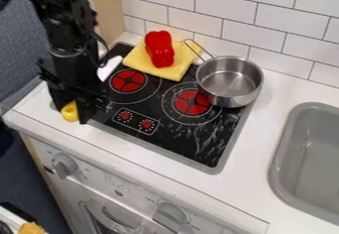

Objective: Put the yellow knife on the bottom left of the stove

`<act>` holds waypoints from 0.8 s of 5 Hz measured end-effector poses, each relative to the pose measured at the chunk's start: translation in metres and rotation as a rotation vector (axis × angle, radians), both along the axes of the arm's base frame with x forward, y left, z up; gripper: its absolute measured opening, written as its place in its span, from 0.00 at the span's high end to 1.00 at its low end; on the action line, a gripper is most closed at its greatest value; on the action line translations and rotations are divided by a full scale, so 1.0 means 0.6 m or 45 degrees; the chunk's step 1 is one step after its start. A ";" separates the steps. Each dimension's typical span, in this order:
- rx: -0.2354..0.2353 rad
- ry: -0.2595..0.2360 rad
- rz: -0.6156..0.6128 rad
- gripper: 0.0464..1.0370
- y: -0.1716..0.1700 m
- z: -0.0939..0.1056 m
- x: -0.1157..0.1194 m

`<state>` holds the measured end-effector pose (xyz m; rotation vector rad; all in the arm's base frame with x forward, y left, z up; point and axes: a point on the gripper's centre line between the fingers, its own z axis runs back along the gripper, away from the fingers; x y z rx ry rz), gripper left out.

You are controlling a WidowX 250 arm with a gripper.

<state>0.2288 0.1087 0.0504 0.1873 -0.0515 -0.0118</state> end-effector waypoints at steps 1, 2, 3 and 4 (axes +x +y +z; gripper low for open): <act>0.019 0.071 0.059 0.53 0.026 -0.027 0.013; 0.022 0.102 0.060 0.53 0.035 -0.047 0.030; 0.014 0.149 0.027 0.53 0.043 -0.062 0.047; -0.010 0.121 0.022 0.46 0.049 -0.063 0.052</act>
